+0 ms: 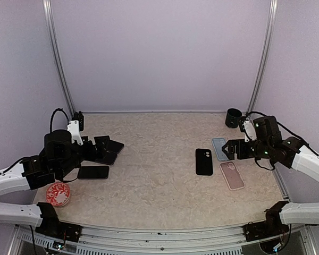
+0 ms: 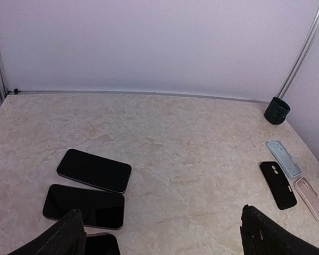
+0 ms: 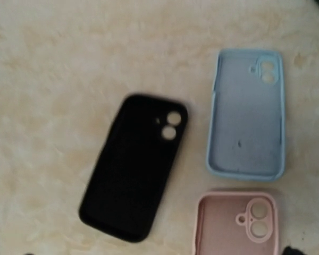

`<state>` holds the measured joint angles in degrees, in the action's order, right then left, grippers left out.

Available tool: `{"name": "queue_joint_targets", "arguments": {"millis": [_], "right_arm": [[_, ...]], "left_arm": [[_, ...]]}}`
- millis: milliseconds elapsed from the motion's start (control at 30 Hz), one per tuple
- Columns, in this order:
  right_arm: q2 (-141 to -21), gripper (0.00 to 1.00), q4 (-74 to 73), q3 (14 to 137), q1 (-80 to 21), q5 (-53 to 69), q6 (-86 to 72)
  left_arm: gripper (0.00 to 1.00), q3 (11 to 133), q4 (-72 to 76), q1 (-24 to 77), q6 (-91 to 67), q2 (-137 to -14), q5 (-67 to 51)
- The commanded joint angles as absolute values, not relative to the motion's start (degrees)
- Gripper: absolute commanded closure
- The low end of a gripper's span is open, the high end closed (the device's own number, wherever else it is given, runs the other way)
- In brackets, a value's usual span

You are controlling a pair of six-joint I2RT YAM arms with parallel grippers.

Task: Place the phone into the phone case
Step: Move the phone to the center of the board.

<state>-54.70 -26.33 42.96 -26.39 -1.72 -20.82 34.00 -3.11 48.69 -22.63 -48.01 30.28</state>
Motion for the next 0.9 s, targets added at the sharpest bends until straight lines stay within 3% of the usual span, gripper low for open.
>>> {"name": "queue_joint_targets", "arguments": {"millis": [0,433,867], "right_arm": [[-58.30,0.00,-25.33,42.36,-30.49,-10.83,-23.12],[-67.98,0.04,-19.65,42.37,-34.16,-14.33,-24.45],[-71.37,0.18,-17.70,41.05,-34.26,-15.30,-23.84]], "left_arm": [[0.01,31.44,1.29,49.04,-24.00,-46.97,32.24],[0.01,23.92,7.74,48.91,-25.84,-44.07,34.03],[0.01,22.31,7.99,48.93,-28.91,-45.99,32.77]]}}
